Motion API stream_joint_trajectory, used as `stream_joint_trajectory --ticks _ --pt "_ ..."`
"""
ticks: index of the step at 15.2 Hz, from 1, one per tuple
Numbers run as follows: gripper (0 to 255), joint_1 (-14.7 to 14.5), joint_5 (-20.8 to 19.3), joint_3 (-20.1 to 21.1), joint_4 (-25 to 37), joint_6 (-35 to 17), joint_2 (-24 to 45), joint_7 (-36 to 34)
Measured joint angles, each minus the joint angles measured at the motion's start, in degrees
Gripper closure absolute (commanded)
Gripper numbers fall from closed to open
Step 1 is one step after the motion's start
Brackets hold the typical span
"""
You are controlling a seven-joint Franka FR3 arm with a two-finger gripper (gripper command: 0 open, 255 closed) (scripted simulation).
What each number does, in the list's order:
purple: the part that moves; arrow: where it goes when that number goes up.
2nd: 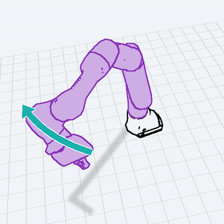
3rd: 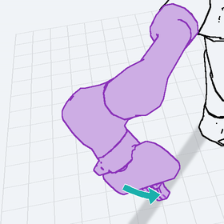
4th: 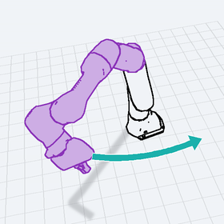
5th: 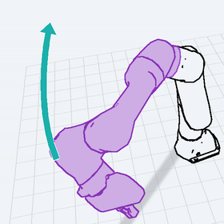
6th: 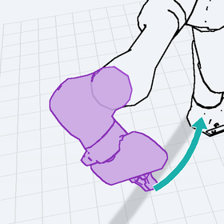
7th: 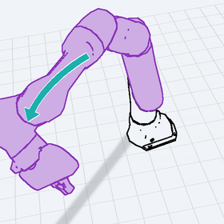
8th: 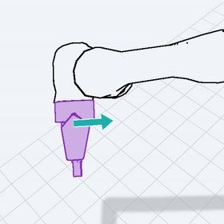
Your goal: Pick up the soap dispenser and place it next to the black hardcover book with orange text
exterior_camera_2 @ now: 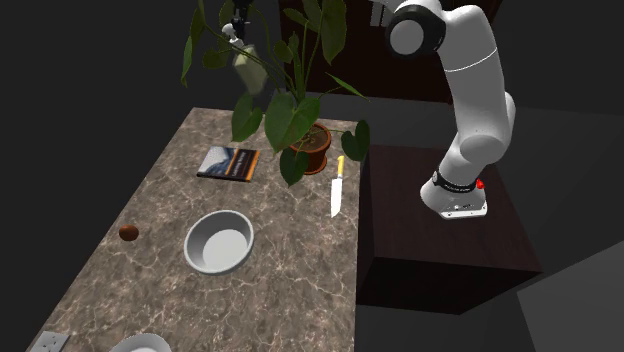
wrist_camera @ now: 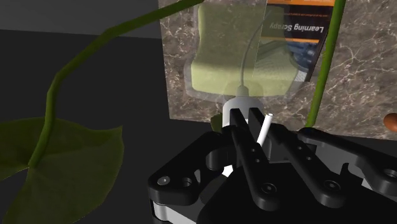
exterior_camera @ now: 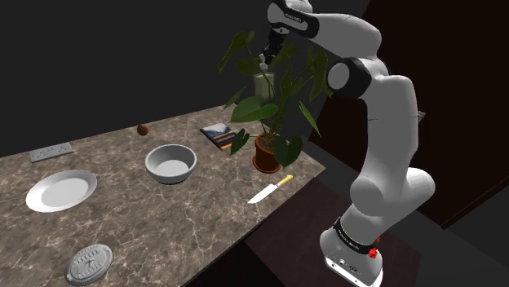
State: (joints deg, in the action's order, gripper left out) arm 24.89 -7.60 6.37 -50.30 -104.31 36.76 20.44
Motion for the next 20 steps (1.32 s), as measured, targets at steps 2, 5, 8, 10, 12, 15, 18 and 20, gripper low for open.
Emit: stream_joint_trajectory --ticks 2,5,8,10,12,15,18,20 --pt "255 0.3 0.1 0.0 -3.1 -2.1 -1.0 0.0" --pt "255 0.6 0.1 0.1 -7.6 -5.3 -2.3 -0.3" --pt "255 0.8 0.1 0.1 -11.0 -8.0 -3.0 -0.5" --pt "255 1.0 0.0 0.1 -13.3 -10.0 -3.3 -0.6" --pt "255 1.1 0.0 0.0 -15.4 -11.6 -3.7 -0.8" --pt "255 1.2 0.0 0.0 -17.9 -14.0 -3.9 -0.9" --pt "255 1.2 -0.2 -0.1 -19.6 -16.1 -3.4 -1.2" --pt "255 1.3 -0.3 -0.1 -21.4 -17.7 -3.7 -1.3"
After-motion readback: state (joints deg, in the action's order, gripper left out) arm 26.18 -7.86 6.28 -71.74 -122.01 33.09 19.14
